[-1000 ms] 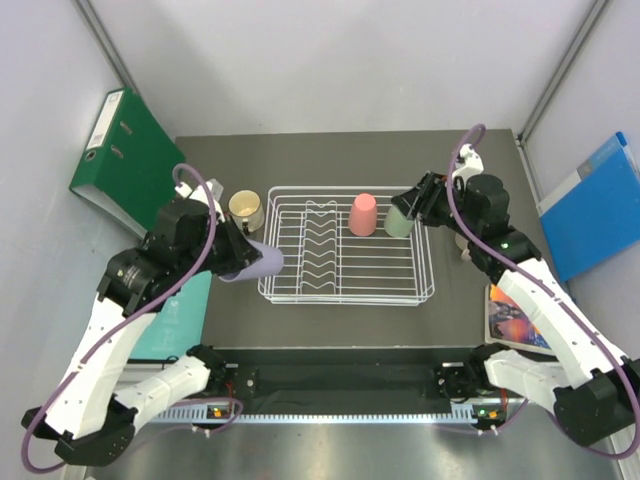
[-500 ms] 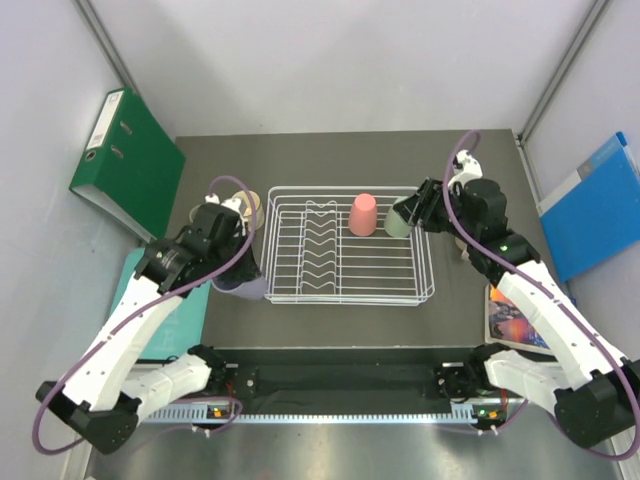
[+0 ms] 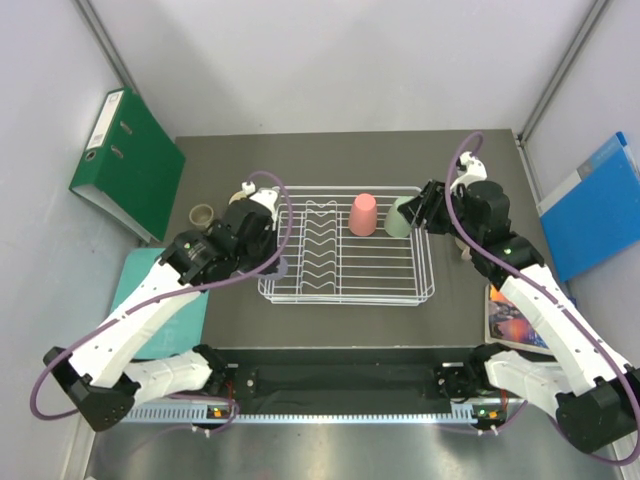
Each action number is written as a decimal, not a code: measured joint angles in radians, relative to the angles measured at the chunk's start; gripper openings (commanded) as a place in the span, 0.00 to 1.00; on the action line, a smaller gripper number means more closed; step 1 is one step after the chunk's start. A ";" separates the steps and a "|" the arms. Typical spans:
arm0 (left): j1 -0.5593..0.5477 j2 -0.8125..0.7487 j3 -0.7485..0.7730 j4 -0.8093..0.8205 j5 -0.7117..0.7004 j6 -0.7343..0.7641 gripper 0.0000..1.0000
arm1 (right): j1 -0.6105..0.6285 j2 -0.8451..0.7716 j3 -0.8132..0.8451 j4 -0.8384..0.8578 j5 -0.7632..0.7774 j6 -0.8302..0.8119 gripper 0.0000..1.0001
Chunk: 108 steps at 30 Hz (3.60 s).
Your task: Unload the cups from the dish rack
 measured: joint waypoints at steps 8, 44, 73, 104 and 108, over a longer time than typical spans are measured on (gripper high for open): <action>-0.164 0.055 0.191 -0.076 -0.002 -0.068 0.00 | 0.000 0.000 0.000 -0.003 0.010 -0.002 0.59; -0.599 0.127 -0.250 0.108 -0.204 -0.426 0.00 | 0.000 -0.026 -0.067 -0.046 0.021 -0.028 0.59; -0.559 0.227 0.146 -0.053 -0.274 -0.330 0.73 | 0.008 -0.021 -0.065 -0.053 0.019 -0.055 0.59; -0.540 0.066 0.065 0.360 -0.597 -0.171 0.99 | 0.218 0.640 0.430 -0.140 0.338 -0.238 0.84; -0.540 0.056 0.060 0.360 -0.597 -0.173 0.99 | 0.218 0.699 0.460 -0.137 0.332 -0.238 0.84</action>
